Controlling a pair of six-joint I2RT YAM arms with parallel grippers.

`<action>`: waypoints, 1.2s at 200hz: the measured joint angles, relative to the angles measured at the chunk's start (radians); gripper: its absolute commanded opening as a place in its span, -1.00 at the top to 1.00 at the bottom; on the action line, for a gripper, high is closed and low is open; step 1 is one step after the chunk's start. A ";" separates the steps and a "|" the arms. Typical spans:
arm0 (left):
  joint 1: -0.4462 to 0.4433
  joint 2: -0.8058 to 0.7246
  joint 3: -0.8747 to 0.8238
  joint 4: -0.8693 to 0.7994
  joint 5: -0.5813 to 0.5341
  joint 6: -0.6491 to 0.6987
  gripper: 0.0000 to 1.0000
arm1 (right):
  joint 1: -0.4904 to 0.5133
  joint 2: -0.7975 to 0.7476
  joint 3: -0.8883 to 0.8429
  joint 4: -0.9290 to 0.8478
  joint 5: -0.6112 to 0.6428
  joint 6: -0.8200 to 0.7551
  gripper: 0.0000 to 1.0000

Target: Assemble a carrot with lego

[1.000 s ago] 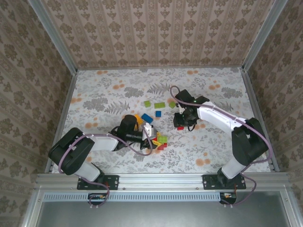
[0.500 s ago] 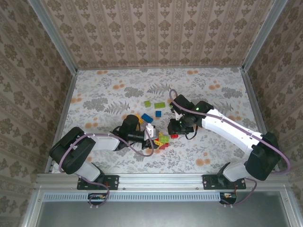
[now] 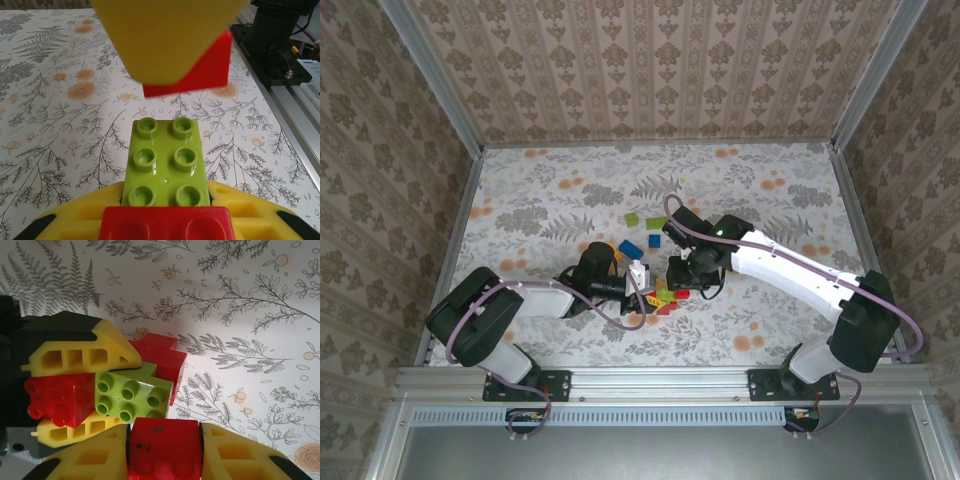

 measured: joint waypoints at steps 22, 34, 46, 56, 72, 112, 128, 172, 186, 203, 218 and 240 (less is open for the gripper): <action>-0.003 0.000 0.000 0.002 -0.004 0.000 0.40 | 0.006 0.006 0.000 0.000 0.013 0.006 0.40; -0.003 0.000 0.000 0.002 -0.006 0.001 0.41 | 0.010 0.006 0.002 0.000 0.024 0.010 0.40; -0.003 0.002 0.001 0.003 -0.007 0.003 0.40 | 0.011 0.006 0.004 -0.001 0.035 0.018 0.39; -0.003 0.002 0.001 0.004 -0.007 0.003 0.41 | 0.012 0.006 0.006 -0.001 0.041 0.023 0.39; -0.003 0.002 0.001 0.004 -0.008 0.003 0.41 | 0.014 0.006 0.007 -0.001 0.056 0.030 0.39; -0.003 0.007 0.006 0.005 -0.011 0.003 0.41 | 0.028 0.011 0.007 0.001 0.074 0.058 0.39; -0.003 0.011 0.009 0.005 -0.011 0.004 0.42 | 0.032 0.017 0.006 0.001 0.081 0.074 0.39; -0.005 0.015 0.014 0.005 -0.015 0.004 0.42 | 0.042 0.021 -0.008 0.015 0.090 0.112 0.39; -0.005 0.015 0.014 0.005 -0.016 0.004 0.42 | 0.045 0.023 -0.011 0.023 0.097 0.125 0.39; -0.005 0.015 0.014 0.005 -0.016 0.004 0.42 | 0.045 0.023 -0.011 0.035 0.108 0.134 0.39; -0.005 0.015 0.014 0.005 -0.017 0.004 0.42 | 0.045 0.024 -0.015 0.040 0.115 0.142 0.40; -0.009 0.015 0.014 0.005 -0.019 0.004 0.43 | 0.047 0.030 -0.016 0.050 0.124 0.156 0.40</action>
